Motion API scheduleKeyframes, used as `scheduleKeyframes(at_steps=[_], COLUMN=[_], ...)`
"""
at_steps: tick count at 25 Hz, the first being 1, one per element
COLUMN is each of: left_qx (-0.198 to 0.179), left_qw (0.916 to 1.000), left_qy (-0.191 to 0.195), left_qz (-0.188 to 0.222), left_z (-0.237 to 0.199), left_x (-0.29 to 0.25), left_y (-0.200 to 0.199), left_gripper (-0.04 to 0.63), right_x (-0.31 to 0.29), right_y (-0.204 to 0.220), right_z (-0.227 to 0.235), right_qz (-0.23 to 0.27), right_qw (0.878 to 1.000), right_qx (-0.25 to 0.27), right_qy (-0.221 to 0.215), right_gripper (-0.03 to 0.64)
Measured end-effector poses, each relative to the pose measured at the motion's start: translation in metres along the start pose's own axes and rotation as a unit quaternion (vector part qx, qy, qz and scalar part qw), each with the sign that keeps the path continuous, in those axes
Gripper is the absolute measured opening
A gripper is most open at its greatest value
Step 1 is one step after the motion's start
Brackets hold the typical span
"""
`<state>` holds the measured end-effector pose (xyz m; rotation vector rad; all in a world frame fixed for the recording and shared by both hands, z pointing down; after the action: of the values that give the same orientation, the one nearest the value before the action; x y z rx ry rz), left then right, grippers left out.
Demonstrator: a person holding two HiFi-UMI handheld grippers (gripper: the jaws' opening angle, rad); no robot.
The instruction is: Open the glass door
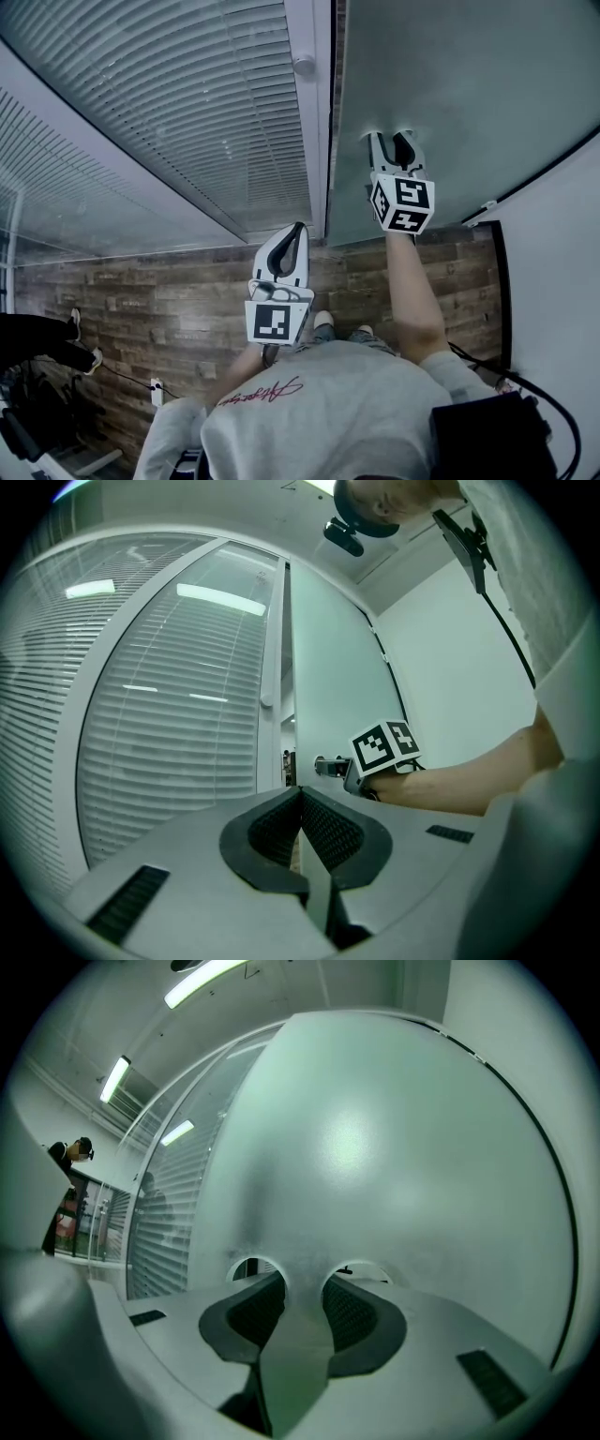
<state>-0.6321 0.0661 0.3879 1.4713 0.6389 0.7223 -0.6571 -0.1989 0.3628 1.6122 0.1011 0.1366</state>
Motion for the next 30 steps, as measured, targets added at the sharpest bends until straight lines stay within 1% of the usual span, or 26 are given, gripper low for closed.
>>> scheduleKeyframes(at_steps=[6,14,19,22,25,30], left_qx=[-0.009,0.003,0.002,0.000,0.001,0.000], left_qw=[0.9999,0.9985,0.9976,0.9959,0.9950,0.9933], left_qy=[-0.002,-0.053,-0.067,-0.089,-0.099,-0.114], left_qz=[0.005,0.012,0.017,0.018,0.014,0.018], left_z=[0.027,0.062,0.091,0.104,0.119,0.132], left_x=[0.017,0.057,0.086,0.102,0.123,0.146], left_y=[-0.008,-0.021,-0.025,-0.028,-0.024,-0.029], left_gripper=[0.008,0.006,0.006,0.006,0.008,0.008], right_x=[0.020,0.060,0.090,0.108,0.130,0.160], right_y=[-0.003,-0.003,-0.008,-0.009,-0.007,-0.008], right_z=[-0.005,-0.017,-0.023,-0.026,-0.029,-0.033], right_qz=[0.007,0.009,0.015,0.019,0.019,0.020], right_qw=[1.000,0.998,0.997,0.995,0.994,0.991], right_qx=[-0.006,-0.002,-0.001,0.000,0.001,0.002], right_qy=[-0.021,-0.057,-0.077,-0.093,-0.111,-0.130], right_gripper=[0.137,0.137,0.137,0.137,0.137,0.137])
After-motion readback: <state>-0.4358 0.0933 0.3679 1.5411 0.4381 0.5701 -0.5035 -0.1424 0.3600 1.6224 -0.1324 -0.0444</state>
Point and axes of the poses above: the fingertips, and each gripper's own axes: x backward along the fingers, z to its right, y out of its underside, the point moved 6 cm from there along x, backward along the fingers, and after that the axes turned 13 degrees about -y, right-handed, at the moved point
